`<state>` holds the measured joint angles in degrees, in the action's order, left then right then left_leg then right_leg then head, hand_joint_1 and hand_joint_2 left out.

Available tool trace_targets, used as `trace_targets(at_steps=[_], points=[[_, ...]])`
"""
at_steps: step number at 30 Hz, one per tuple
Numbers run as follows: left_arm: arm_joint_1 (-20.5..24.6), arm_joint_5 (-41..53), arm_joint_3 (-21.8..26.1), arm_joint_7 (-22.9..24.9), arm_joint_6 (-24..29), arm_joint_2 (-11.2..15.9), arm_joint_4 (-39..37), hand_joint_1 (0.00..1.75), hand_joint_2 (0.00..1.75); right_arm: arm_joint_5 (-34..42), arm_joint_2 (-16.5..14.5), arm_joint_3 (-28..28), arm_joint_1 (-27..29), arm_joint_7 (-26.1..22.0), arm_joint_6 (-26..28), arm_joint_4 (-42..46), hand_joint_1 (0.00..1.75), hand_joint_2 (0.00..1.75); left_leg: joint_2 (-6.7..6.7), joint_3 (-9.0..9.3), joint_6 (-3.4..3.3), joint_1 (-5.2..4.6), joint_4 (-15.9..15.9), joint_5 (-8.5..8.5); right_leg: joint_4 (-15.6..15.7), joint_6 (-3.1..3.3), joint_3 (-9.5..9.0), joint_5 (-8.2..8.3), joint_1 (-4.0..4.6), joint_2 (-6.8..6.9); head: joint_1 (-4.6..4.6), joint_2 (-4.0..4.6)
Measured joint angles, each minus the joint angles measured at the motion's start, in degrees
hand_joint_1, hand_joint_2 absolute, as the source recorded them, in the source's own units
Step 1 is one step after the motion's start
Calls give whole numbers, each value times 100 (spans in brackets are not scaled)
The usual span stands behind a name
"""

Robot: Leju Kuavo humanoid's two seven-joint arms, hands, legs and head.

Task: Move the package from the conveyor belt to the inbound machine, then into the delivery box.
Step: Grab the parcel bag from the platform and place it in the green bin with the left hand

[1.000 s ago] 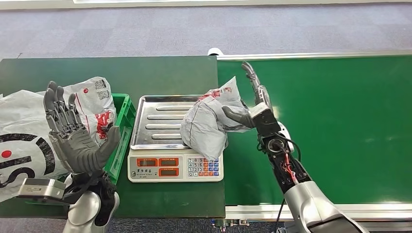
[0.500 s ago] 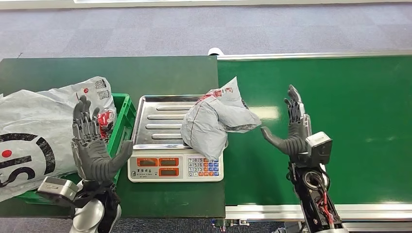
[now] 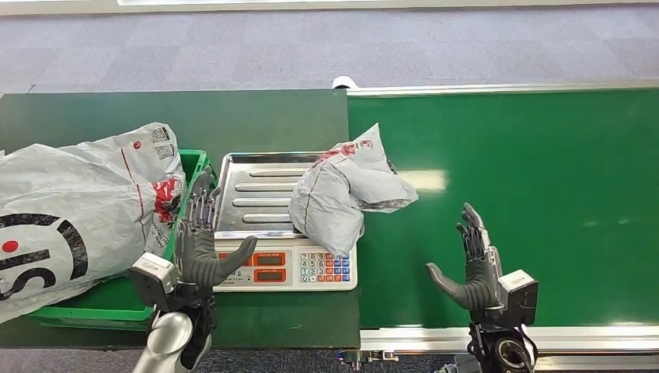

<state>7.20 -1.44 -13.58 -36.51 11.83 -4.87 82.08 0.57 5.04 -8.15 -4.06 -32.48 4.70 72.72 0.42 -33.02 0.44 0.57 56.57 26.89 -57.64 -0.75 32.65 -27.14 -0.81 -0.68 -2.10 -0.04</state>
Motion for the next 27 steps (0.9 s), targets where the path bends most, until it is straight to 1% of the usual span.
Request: trace_targets(at_steps=[3,5,7,11,13,18,24,27], points=[[68,100,-42,76,4,-5,-86,0,175,100,-23,9,29,50,-116,0,0,175,2,0,0,0,0,0,0,0,1,0,0,1,0,0],[201,400,-127,238,52,-5,-184,0,175,155,-72,21,59,79,-206,0,0,175,7,0,0,0,0,-1,0,0,1,0,0,5,1,0],[455,955,-276,528,138,-7,-370,0,175,145,-150,32,87,92,-256,0,0,175,13,0,-1,0,1,-2,0,0,0,0,-1,8,1,0],[1202,2319,-714,1318,125,-52,-1017,0,175,0,-320,44,105,107,-333,0,0,175,12,1,-2,0,1,-4,0,0,-4,2,-1,8,0,0],[1494,2621,-884,1525,24,-101,-1303,0,175,-86,-377,42,110,113,-337,0,0,175,7,2,-2,0,1,-5,-1,0,-4,3,-1,7,0,0],[2004,3194,-1185,1962,-209,-236,-1967,0,175,-288,-485,41,94,124,-388,-11,0,175,11,0,-2,-1,2,-4,-1,0,-1,2,-1,6,-1,0],[2521,4279,-1681,2672,-292,-496,-2876,0,175,-417,-595,47,60,191,-429,-67,0,175,12,-3,-2,-1,2,-3,-1,0,-1,2,-2,7,0,0],[2691,4550,-1884,2852,-313,-598,-3283,0,175,-432,-621,74,34,201,-431,-121,0,175,12,-3,-2,-1,1,-4,-1,0,-2,2,-2,7,0,0]])
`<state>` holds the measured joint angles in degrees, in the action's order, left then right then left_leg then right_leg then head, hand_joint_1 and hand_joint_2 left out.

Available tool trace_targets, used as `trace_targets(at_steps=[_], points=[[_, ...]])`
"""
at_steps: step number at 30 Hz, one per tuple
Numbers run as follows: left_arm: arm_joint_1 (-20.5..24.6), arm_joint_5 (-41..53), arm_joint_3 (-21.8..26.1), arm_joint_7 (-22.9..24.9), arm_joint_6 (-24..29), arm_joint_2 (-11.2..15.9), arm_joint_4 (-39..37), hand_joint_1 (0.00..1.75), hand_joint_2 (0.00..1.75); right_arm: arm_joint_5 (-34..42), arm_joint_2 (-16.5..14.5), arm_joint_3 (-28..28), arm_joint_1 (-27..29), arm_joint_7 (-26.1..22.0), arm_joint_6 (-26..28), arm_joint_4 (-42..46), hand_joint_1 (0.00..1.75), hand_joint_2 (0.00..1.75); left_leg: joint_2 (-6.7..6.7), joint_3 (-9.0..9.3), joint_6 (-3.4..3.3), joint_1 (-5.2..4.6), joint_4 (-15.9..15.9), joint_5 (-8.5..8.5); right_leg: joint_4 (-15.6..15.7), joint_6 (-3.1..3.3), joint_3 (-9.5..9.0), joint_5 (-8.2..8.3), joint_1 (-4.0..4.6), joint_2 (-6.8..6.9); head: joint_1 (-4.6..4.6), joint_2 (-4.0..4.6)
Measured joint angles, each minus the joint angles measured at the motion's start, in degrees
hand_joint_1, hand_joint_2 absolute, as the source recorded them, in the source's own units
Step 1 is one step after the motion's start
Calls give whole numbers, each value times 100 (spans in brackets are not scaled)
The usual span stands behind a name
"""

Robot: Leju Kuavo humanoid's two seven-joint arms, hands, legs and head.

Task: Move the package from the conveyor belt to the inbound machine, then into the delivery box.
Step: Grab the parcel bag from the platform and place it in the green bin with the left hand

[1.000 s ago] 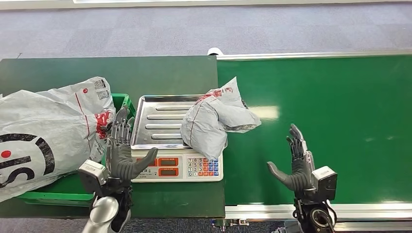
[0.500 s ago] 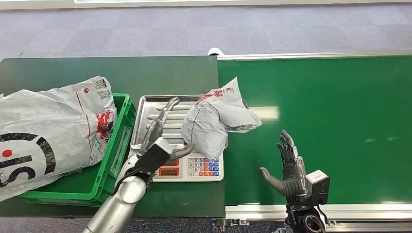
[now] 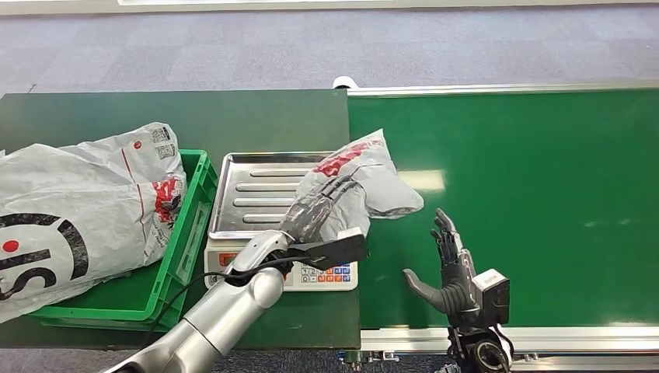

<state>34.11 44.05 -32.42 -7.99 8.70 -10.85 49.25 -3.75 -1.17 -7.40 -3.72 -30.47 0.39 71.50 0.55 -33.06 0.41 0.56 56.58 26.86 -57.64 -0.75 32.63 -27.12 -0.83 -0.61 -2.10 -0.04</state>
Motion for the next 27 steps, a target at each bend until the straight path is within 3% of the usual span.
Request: trace_targets(at_steps=[5,6,9,10,19,27], points=[[187,235,-172,108,-135,-114,-431,0,175,-30,-21,37,-7,11,0,-46,0,175,3,1,0,0,0,0,0,0,-1,0,0,1,-1,1],[224,307,-200,144,-182,-139,-525,21,175,-46,-32,51,-6,21,0,-47,0,175,3,1,0,0,0,0,0,0,-1,0,0,1,-1,1],[306,489,-268,205,-206,-215,-788,151,175,-137,-84,120,9,87,-5,-43,0,175,2,3,0,0,0,0,0,0,-4,0,0,1,-1,0],[314,531,-281,196,-143,-231,-845,175,175,-174,-107,148,23,113,-10,-34,0,175,2,3,0,0,0,0,0,0,-5,0,0,1,-1,0],[264,417,-230,-120,402,-247,-857,175,175,-261,-181,345,144,186,-36,126,0,175,2,7,0,0,0,0,0,0,-10,0,0,1,0,0],[-111,-200,48,-889,1098,-210,-293,175,175,-237,-180,356,158,199,-63,130,0,175,1,3,1,0,0,1,0,0,-3,-1,0,0,-2,0]])
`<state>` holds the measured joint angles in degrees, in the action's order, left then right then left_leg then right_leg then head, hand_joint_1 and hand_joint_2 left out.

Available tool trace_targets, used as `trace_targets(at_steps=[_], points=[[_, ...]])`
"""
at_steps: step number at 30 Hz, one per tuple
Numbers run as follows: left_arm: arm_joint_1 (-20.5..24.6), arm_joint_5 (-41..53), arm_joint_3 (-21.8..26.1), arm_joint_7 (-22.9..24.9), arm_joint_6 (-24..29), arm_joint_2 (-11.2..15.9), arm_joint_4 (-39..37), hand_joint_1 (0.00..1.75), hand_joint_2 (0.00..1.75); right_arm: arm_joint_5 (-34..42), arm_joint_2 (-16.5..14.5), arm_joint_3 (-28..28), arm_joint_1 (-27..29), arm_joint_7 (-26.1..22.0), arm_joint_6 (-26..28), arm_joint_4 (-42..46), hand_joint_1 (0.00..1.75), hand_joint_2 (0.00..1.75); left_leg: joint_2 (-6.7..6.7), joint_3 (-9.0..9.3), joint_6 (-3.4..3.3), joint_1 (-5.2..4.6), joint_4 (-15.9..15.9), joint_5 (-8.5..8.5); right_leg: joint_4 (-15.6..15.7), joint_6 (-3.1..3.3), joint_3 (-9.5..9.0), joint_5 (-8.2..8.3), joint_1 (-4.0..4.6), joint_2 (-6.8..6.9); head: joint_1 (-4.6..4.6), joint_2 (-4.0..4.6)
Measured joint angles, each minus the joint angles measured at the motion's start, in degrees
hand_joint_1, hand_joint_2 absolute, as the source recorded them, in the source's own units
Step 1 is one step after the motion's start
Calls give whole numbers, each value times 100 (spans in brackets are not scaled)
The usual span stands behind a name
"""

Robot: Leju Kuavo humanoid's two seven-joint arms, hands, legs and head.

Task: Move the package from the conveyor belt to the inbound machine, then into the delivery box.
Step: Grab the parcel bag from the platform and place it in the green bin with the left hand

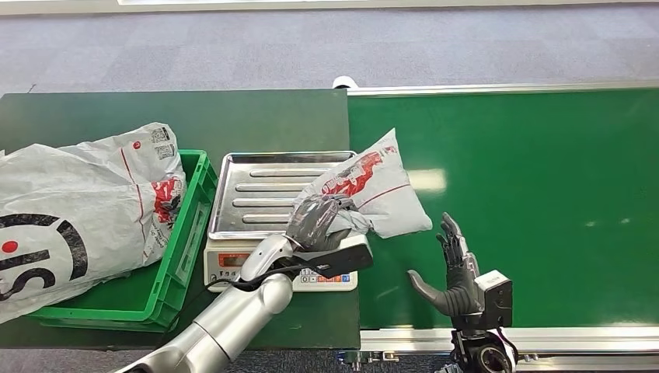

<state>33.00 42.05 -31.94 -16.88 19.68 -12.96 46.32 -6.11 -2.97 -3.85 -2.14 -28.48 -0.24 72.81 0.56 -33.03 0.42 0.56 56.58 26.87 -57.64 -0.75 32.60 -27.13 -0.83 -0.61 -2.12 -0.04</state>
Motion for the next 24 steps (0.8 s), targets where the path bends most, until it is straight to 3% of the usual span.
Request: trace_targets(at_steps=[5,14,17,20,24], points=[[-237,-70,92,-272,508,59,400,175,175,16,0,0,8,-8,-4,0,0,175,1,-5,0,0,0,1,0,0,5,-1,0,0,1,0],[-349,-45,131,-288,571,111,648,175,175,25,0,0,11,-17,-6,0,0,175,1,-6,0,0,0,0,0,0,5,0,0,0,1,0],[-393,70,132,-377,882,129,700,175,175,28,0,0,12,-25,-6,0,0,175,0,-6,0,0,0,0,0,0,6,0,0,0,1,0],[-494,97,140,-755,1447,173,872,175,175,46,0,0,14,-40,-4,0,0,175,0,-7,0,0,0,0,0,0,9,-1,0,0,0,0],[-798,544,478,-1856,1950,156,1575,175,175,143,11,0,14,-46,18,0,0,175,0,-15,0,0,0,0,0,0,16,-1,1,-1,1,1]])
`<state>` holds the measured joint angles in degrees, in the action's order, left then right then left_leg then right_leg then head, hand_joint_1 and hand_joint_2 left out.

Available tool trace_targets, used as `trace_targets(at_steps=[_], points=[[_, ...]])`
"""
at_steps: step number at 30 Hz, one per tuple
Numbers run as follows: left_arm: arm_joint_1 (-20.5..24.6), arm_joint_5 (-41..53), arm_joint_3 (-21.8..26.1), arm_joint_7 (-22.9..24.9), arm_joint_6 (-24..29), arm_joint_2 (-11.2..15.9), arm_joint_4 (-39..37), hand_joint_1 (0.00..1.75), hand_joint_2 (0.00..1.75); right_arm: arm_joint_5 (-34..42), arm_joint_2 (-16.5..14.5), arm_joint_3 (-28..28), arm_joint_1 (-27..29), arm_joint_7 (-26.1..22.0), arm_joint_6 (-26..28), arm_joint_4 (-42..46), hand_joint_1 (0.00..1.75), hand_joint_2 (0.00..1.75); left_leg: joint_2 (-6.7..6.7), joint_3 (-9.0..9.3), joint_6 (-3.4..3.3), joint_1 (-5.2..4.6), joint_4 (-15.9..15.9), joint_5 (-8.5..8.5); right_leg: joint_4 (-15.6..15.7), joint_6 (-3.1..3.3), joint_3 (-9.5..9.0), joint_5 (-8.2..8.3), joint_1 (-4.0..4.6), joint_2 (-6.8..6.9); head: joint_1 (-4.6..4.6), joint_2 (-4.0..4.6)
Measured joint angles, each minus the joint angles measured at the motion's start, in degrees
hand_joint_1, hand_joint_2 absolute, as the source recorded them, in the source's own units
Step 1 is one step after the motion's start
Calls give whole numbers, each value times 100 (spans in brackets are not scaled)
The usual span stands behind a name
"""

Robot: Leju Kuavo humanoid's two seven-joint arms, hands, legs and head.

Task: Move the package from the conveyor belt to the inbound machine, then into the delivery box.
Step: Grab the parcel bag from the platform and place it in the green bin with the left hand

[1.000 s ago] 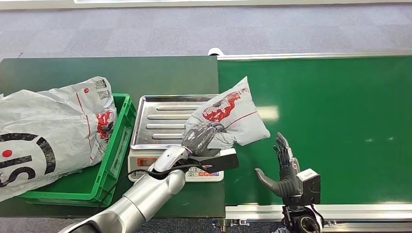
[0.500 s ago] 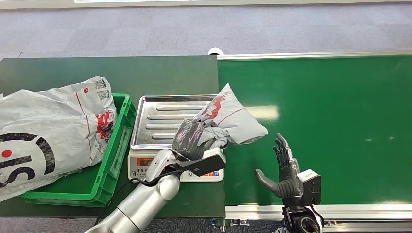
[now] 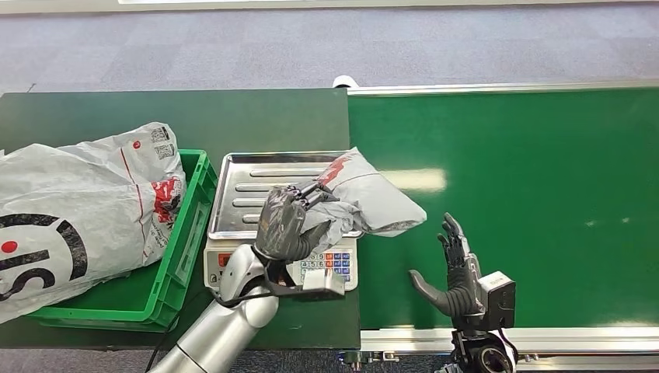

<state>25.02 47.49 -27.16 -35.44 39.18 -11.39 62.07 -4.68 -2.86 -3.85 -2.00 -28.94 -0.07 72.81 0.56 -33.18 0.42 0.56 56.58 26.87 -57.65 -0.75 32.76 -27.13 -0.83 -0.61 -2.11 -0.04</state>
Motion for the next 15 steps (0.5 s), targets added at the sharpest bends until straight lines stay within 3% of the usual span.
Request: trace_targets(at_steps=[3,7,11,15], points=[[-247,608,517,-405,47,-113,770,175,175,66,22,0,3,-20,23,0,0,175,-10,-4,0,0,0,0,0,0,4,0,0,-4,1,-1],[-470,1498,1475,-447,49,-224,2104,175,175,-22,48,-2,36,-52,213,12,0,175,-20,-4,0,0,0,0,0,0,6,1,0,-10,1,-1],[-558,1870,2490,-451,55,-200,2966,175,175,-315,69,-24,193,-66,550,315,0,175,-19,-3,1,2,-2,-1,-2,1,6,1,5,-9,-1,-1],[-824,1971,3395,-449,56,-110,3774,175,175,2,78,32,507,-28,432,870,0,175,-19,-6,3,3,-3,2,-4,2,8,-4,6,-10,1,-1]])
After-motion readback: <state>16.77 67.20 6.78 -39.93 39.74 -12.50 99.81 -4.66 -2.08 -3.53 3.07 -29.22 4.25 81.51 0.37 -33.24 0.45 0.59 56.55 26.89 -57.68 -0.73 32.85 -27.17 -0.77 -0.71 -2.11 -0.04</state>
